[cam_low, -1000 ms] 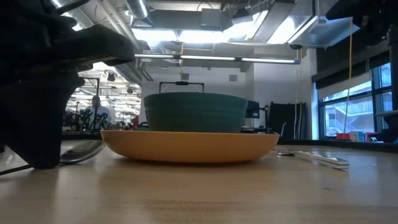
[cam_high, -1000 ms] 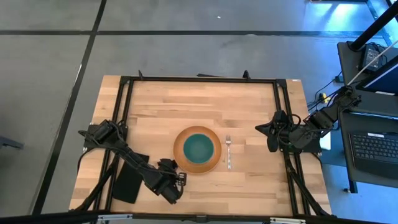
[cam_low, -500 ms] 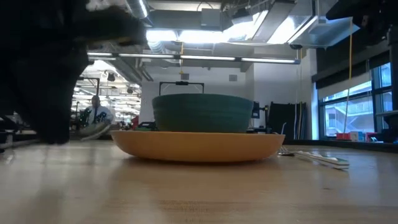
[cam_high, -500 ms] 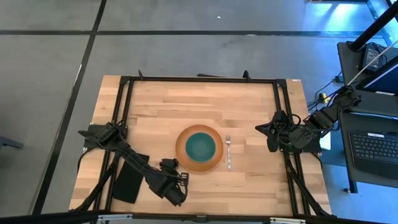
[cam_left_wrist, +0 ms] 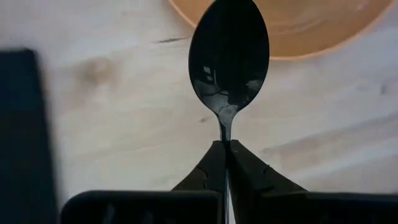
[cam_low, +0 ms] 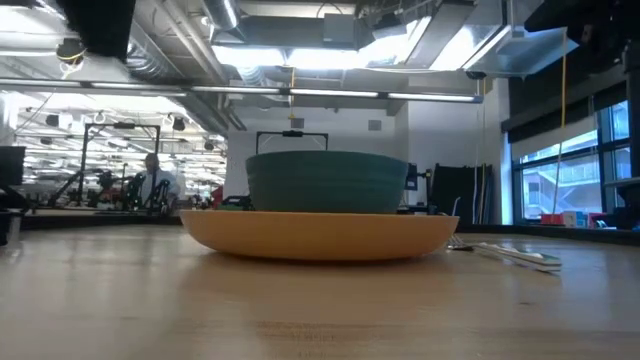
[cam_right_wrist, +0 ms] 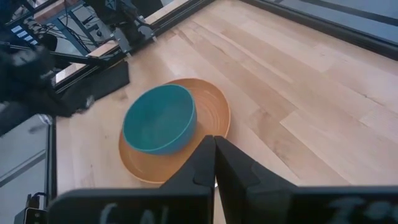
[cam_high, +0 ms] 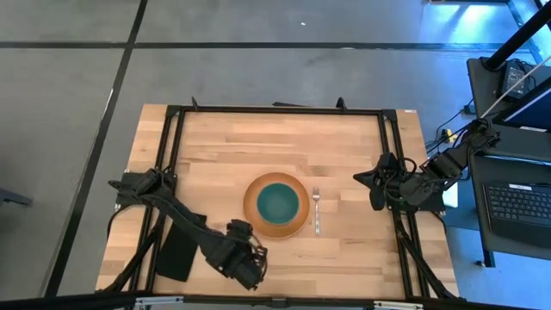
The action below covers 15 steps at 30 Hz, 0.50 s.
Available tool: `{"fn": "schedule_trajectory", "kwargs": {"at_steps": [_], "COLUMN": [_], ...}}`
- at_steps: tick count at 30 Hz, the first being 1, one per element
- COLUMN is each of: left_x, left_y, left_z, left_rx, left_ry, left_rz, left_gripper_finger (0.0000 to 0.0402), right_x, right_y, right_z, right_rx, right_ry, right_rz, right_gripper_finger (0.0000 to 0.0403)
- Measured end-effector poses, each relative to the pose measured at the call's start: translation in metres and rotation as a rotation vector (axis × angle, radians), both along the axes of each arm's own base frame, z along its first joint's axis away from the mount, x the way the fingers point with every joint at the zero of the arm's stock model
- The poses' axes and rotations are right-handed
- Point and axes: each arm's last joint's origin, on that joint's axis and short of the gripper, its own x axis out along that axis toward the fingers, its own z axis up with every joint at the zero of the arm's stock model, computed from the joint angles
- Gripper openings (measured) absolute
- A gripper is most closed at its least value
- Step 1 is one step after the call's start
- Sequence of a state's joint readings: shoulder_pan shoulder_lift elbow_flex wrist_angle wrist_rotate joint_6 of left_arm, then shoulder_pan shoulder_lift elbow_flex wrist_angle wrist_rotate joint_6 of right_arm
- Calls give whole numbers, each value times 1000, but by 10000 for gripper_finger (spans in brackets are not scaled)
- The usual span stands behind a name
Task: Set table place
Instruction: Put the black spoon into the blue bowl
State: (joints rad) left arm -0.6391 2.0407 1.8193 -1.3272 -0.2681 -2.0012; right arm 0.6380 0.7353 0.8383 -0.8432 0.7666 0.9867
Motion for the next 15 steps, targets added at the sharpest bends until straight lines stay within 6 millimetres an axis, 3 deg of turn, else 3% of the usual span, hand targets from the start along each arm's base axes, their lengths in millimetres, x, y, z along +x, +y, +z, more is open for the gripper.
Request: {"fn": "schedule_trajectory", "kwargs": {"at_steps": [4, 8, 12, 15], "left_x": [9, 27, 48, 57], "left_y": [22, 61, 113, 152], "left_z": [43, 79, 99, 99], "left_rx": [-45, -57, -148, -225], "left_ry": [81, 59, 28, 41], "left_rz": [-117, -241, -367, -432], "left_gripper_finger": [0, 0, 0, 0], "right_x": [1, 1, 1, 1], "right_y": [0, 1, 1, 1], "right_z": [1, 2, 2, 2], "right_rx": [10, 19, 22, 24], "right_ry": [-11, -23, -26, -27], "right_rz": [-2, -2, -2, -3], "right_gripper_finger": [12, 12, 12, 12]}}
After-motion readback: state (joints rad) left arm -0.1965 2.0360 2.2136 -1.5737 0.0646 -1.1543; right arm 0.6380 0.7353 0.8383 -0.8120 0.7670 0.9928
